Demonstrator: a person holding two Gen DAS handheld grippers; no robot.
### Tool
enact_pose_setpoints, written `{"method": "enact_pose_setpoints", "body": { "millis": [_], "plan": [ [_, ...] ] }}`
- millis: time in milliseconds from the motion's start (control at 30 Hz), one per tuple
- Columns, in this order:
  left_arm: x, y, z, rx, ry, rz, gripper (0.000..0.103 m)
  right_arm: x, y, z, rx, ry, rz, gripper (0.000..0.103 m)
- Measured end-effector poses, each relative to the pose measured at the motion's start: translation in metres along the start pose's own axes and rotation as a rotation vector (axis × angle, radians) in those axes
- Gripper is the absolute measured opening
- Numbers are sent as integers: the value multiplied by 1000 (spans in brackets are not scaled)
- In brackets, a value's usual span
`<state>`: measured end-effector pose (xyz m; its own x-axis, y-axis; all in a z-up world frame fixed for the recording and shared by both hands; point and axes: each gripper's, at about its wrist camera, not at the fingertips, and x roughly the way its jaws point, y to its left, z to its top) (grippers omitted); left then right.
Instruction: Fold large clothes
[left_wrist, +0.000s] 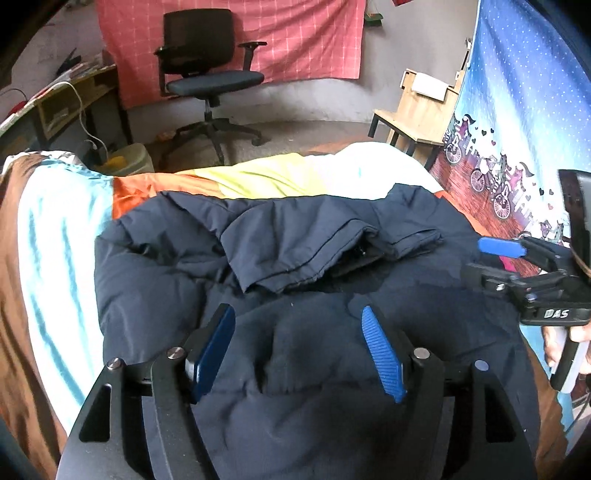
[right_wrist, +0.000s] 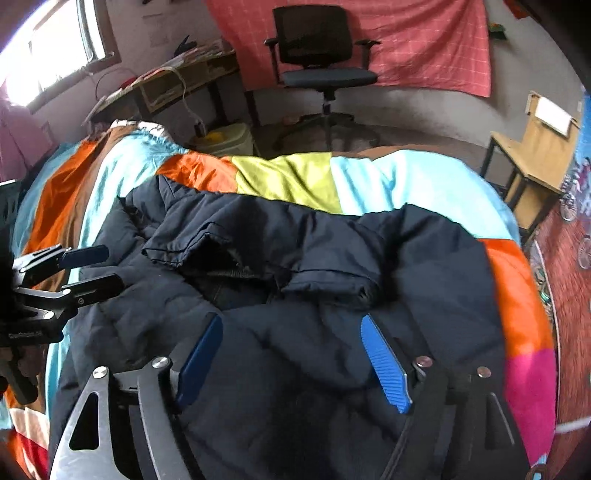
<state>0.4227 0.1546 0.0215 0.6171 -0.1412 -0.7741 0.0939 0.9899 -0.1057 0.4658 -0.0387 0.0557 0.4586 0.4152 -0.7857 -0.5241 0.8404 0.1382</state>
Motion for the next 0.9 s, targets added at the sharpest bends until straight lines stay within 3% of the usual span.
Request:
{"method": "enact_pose_setpoints", "body": {
  "millis": [100,133,200,433,700,900],
  "plan": [
    [-17,-3,-3,-25,-34,-4,68,-24,2,-6,45,-61,-13,86],
    [-26,-4,-5,-38,-47,-5,81,-30,3,-7,60,-79,-16,88],
    [-43,-6,-7,-59,-84,-2,97,-45,3,-12,93,-118,-23,91],
    [-100,-24,-19,-102,-181,-8,101,-98,17,-39,169,-182,-60,103],
    [-147,-58,-60,-56,-235,-26,101,-161,55,-91,92,-185,-144,103],
    [-163,-82,-108,-55,-225,0,101,-189,66,-128,96,-165,-164,103]
  ]
}}
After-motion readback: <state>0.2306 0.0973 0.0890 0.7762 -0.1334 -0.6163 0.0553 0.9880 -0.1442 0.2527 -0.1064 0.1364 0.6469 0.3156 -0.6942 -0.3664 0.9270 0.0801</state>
